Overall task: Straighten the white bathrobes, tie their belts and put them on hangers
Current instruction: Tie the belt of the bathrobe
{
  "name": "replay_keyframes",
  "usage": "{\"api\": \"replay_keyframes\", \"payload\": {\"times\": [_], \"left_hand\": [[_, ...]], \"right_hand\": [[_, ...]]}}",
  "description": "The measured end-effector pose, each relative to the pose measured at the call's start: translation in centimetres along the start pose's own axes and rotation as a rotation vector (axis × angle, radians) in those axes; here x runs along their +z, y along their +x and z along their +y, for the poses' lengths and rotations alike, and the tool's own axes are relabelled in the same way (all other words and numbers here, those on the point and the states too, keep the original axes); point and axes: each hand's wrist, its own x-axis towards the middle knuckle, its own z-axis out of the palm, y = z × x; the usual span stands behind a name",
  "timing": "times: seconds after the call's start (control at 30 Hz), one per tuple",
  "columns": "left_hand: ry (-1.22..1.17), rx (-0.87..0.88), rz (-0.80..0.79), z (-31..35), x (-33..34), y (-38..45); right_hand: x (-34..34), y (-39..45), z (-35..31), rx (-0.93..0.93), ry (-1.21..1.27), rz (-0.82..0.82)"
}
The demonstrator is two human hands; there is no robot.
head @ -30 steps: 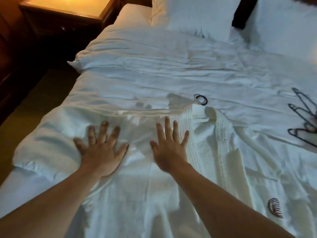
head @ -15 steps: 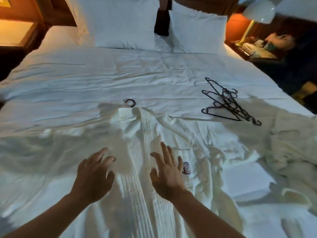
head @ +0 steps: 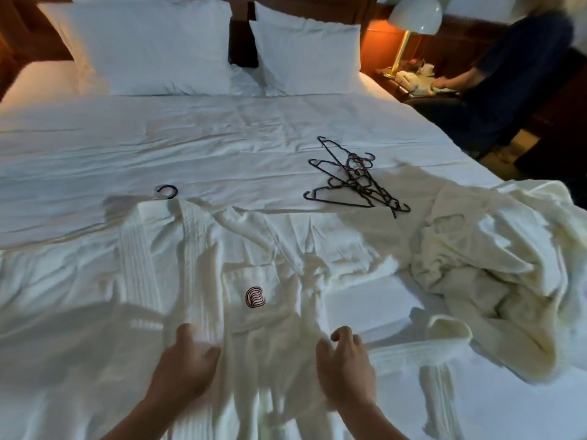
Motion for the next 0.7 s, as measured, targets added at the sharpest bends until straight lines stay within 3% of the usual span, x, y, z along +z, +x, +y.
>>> {"api": "replay_keyframes", "payload": {"times": [0.1,0.17,0.33,0.5,0.7], "left_hand": [[-0.193,-0.075,0.054,0.8,-0.1,-1.7],[-0.276,-0.102,0.077,0.9,0.0,-3.1],[-0.26,-0.115,0.103,0.3,1.0,-7.0],[-0.229,-0.065,0.105,-1.0,2.1,-10.4],[-0.288,-0.014,0.094,-4.9,4.5,-15.0]], "right_hand": [[-0.6,-0.2,1.5,0.045,0.031,-0.257],[-0.9,-0.3,2.5,0.075,0.065,-0.324],[-0.8,-1.5,3.8,0.217,0.33,-0.338],[-1.3,-4.3,5.0,0.168,0.543,-0.269],[-1.4,-7.8,7.7,0.107,0.44,-0.338]]}}
